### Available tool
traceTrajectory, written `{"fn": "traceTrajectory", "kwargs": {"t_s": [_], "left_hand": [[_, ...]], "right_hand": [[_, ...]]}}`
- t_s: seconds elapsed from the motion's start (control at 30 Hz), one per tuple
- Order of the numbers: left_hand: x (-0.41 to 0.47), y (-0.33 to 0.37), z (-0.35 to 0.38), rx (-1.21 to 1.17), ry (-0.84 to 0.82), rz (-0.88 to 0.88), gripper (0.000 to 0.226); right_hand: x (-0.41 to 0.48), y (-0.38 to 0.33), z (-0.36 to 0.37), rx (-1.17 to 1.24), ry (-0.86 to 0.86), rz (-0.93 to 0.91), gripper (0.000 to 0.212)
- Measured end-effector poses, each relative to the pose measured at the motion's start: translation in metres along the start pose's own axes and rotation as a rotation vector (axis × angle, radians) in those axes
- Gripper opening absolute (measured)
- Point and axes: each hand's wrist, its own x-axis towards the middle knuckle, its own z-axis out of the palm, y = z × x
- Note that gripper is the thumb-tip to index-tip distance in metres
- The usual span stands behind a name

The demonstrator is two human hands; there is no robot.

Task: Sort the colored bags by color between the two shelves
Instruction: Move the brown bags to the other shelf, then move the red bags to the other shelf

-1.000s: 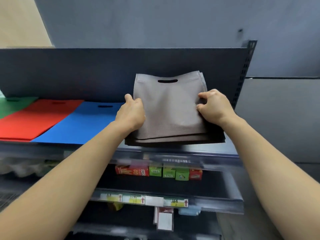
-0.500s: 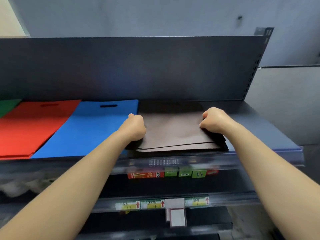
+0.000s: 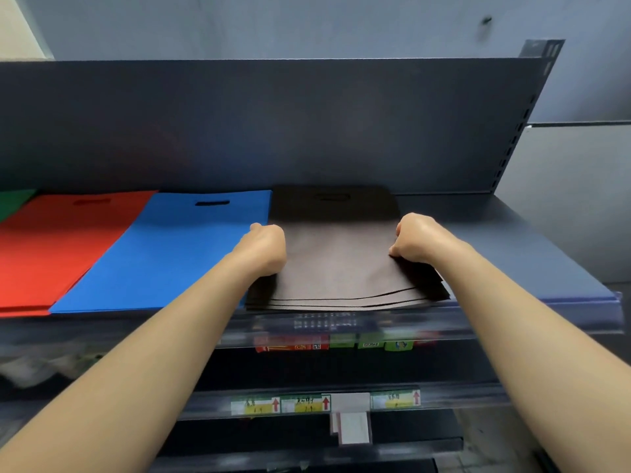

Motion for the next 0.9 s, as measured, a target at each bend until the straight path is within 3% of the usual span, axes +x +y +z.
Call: {"fn": "traceTrajectory", "kwargs": {"t_s": [0.23, 0.33, 0.43, 0.53, 0.63, 0.9], "left_hand": [[-0.005, 0.005, -0.005, 0.016, 0.035, -0.016, 0.011], [-0.010, 0.016, -0.014, 0.029, 0.107, 0.011, 0.010], [-0.011, 0.039, -0.025, 0.008, 0.220, 0.156, 0.005], [-0.016, 0.074, -0.039, 0.000, 0.329, 0.319, 0.027], [-0.029, 0.118, -0.052, -0.026, 0.437, 0.466, 0.027], [-0.084, 0.247, -0.048, -0.139, 0.486, 0.841, 0.026]], "right_hand": [[-0.011, 0.000, -0.012, -0.089, 0.098, 0.004, 0.014], [-0.016, 0.000, -0.022, -0.067, 0.144, -0.049, 0.005], [-0.026, 0.001, -0.036, -0.056, 0.227, -0.094, 0.012], [-0.040, 0.008, -0.054, -0.072, 0.343, -0.113, 0.026], [-0.059, 0.027, -0.075, -0.096, 0.447, -0.098, 0.027], [-0.123, 0.125, -0.125, -0.137, 0.636, 0.115, 0.029]]}}
